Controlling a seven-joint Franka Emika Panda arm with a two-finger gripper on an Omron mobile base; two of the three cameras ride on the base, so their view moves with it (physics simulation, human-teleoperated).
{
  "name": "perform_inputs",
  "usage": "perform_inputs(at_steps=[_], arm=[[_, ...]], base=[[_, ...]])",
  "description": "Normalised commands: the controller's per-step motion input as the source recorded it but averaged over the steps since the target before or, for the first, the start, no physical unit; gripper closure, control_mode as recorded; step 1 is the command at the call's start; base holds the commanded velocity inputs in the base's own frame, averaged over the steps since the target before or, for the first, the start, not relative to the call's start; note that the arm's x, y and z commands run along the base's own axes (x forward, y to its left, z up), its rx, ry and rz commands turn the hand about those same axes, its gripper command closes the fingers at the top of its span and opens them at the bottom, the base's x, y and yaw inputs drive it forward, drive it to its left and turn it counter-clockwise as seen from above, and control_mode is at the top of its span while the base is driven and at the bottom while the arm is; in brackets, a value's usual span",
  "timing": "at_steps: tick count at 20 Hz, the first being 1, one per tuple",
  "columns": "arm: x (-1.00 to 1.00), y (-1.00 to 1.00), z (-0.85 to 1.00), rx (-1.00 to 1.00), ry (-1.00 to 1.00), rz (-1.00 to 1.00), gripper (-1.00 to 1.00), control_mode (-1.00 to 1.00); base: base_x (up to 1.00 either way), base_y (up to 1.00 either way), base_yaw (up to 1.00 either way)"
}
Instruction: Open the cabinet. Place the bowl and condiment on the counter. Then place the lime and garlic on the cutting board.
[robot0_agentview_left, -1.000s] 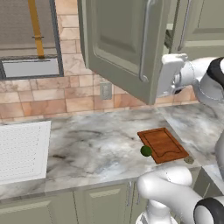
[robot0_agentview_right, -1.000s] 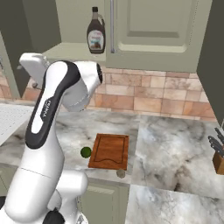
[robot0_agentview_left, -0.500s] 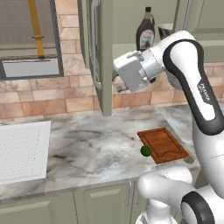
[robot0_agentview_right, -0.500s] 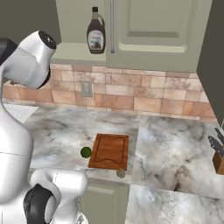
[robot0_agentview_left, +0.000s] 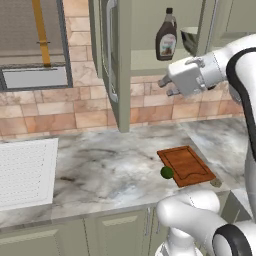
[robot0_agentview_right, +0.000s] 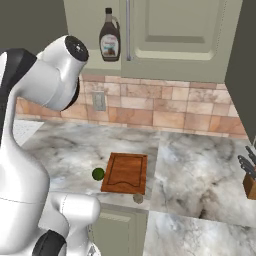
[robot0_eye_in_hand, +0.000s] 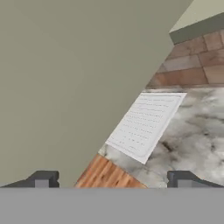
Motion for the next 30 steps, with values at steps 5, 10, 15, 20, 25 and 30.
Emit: perform_inputs(at_steps=[5,10,15,20,25,30], arm=[[0.03,-0.54,0.35,-0.24,-0.43,-0.12,-1.0,-1.0],[0.08,-0.27,0.13,-0.37,-0.34,-0.23,-1.0,-1.0],[0.21,-0.6,0.52,-0.09,0.01,-0.38,-1.0,-1.0],[0.31,-0.94,0.09,0.0,0.02,-0.36,-1.0,-1.0],[0.69,-0.84,-0.27,0.0,0.0,-0.31,-1.0,-1.0],[0.95,-0.11,-0.01,0.0,-0.03,-0.21,-1.0,-1.0]], base=[[0.0,0.0,0.0],[0.0,0.0,0.0],[0.0,0.0,0.0],[0.0,0.0,0.0],[0.0,0.0,0.0],[0.0,0.0,0.0]])
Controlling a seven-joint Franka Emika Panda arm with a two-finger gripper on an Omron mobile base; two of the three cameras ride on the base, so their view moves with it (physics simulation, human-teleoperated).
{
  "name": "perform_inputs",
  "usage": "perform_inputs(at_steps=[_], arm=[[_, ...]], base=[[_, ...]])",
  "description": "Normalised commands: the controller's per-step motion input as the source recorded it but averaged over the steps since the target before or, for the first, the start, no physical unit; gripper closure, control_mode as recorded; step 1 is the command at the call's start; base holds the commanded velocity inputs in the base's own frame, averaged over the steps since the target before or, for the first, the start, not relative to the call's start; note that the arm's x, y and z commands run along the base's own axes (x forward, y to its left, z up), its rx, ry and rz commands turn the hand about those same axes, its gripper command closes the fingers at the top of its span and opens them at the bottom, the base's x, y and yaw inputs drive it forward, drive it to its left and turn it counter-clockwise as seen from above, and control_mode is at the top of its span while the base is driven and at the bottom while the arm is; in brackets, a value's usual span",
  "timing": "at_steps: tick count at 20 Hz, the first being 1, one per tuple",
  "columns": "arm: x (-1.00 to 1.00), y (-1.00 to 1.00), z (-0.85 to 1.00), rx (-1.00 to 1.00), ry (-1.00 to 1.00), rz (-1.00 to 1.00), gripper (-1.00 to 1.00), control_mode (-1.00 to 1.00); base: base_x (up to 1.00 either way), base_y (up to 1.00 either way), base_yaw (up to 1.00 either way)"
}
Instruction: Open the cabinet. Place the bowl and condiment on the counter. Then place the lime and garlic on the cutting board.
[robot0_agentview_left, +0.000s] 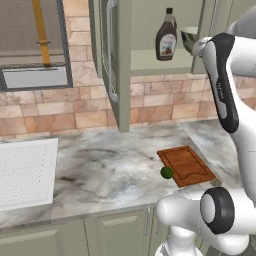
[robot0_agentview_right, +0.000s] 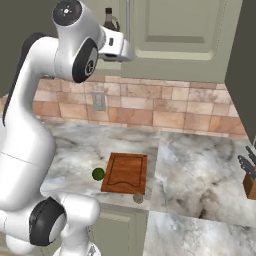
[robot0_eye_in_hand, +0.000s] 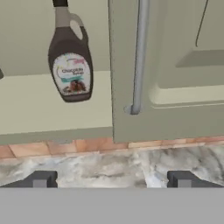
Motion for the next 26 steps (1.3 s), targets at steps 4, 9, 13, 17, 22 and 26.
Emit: perform_inputs(at_steps=[4,9,13,17,22,26], arm=[[0.6,-0.29,-0.04,0.0,-0.11,-0.1,-1.0,-1.0],[0.69,-0.29,-0.07,0.0,-0.11,-0.06,-1.0,-1.0],[0.81,-0.2,-0.14,0.0,-0.08,-0.02,-1.0,-1.0],[0.7,-0.23,-0.12,0.0,-0.08,-0.01,1.0,-1.0],[0.5,-0.21,-0.13,0.01,-0.03,0.0,1.0,-1.0],[0.06,-0.2,0.0,0.01,0.01,0.02,1.0,-1.0]], base=[[0.0,0.0,0.0],[0.0,0.0,0.0],[0.0,0.0,0.0],[0.0,0.0,0.0],[0.0,0.0,0.0],[0.0,0.0,0.0]])
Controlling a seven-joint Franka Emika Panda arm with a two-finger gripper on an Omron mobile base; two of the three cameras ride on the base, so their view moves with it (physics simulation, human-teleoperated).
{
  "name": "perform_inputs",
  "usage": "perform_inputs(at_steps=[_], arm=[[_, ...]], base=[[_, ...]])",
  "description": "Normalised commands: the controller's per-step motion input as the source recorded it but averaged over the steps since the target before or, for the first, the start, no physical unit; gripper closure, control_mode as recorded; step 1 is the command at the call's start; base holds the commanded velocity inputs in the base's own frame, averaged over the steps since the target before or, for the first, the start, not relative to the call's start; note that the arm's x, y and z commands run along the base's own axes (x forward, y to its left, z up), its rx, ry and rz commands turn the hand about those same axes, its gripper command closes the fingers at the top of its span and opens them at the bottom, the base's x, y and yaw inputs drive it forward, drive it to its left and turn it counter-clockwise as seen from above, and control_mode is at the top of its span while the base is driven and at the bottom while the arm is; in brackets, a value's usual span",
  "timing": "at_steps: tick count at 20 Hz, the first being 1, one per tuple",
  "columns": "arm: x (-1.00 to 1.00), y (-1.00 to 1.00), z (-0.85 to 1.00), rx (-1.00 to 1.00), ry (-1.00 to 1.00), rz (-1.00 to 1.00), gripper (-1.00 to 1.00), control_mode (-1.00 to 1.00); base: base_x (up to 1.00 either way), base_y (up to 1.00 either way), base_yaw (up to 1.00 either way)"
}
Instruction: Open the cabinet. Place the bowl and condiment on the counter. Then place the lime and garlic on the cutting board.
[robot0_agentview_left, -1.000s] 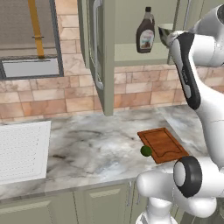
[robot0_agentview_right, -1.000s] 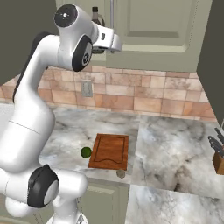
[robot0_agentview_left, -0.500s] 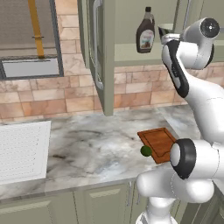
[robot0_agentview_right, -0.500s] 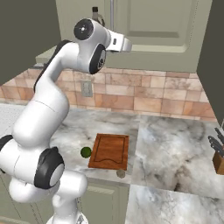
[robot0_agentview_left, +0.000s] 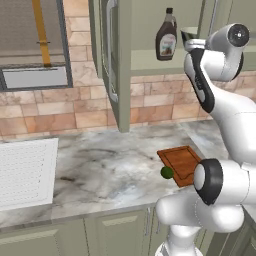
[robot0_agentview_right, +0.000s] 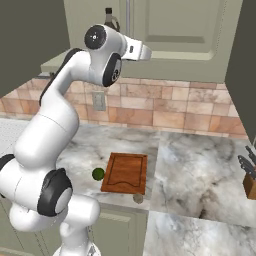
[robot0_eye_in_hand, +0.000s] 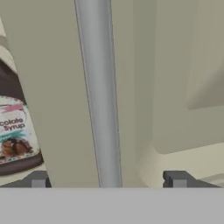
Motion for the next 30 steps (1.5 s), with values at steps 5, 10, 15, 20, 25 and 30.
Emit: perform_inputs(at_steps=[5,10,15,20,25,30], arm=[[-0.34,-0.96,0.06,0.04,0.0,0.02,1.0,-1.0],[-0.97,-0.9,0.11,0.04,0.0,0.0,1.0,-1.0],[-0.98,-0.99,0.17,0.08,0.0,0.0,1.0,-1.0],[-0.86,-1.0,0.02,0.13,0.02,0.0,1.0,-1.0],[-0.58,-1.0,0.0,0.11,0.08,0.0,1.0,-1.0],[-0.52,-1.0,0.0,0.07,0.1,0.0,1.0,-1.0]], base=[[0.0,0.0,0.0],[0.0,0.0,0.0],[0.0,0.0,0.0],[0.0,0.0,0.0],[0.0,0.0,0.0],[0.0,0.0,0.0]])
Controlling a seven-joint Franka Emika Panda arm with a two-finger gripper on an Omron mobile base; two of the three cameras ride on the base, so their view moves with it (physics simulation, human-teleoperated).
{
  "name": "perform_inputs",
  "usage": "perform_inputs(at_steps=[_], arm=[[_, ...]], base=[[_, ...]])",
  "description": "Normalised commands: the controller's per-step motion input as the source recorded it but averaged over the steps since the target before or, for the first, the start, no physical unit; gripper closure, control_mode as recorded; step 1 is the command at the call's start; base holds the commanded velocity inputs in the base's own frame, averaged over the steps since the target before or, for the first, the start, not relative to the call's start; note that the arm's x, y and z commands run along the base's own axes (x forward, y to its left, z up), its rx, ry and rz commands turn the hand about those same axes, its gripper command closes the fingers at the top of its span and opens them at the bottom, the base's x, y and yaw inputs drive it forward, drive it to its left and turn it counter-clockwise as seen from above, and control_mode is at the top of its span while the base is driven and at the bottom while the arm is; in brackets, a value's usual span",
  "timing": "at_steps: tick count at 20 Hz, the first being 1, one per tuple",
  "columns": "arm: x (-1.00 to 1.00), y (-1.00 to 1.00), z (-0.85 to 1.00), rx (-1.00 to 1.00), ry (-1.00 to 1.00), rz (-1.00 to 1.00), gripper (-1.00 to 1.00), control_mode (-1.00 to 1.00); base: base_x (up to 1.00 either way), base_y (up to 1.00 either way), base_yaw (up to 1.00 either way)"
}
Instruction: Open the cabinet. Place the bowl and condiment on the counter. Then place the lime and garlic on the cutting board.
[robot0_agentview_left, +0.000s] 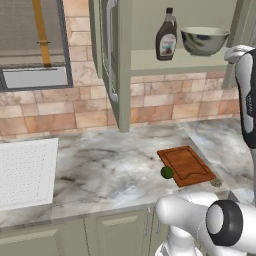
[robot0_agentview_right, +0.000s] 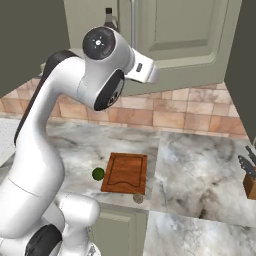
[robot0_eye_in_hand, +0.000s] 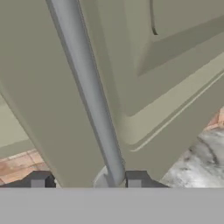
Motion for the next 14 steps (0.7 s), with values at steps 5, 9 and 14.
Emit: perform_inputs(at_steps=[5,9,14], arm=[[-0.82,-0.59,-0.11,-0.01,0.0,0.0,-1.0,-1.0],[-1.0,0.72,0.0,-0.42,-0.44,0.04,-1.0,-1.0],[-0.5,1.0,0.39,-0.75,-0.05,0.0,-1.0,-1.0]], base=[[0.0,0.0,0.0],[0.0,0.0,0.0],[0.0,0.0,0.0]])
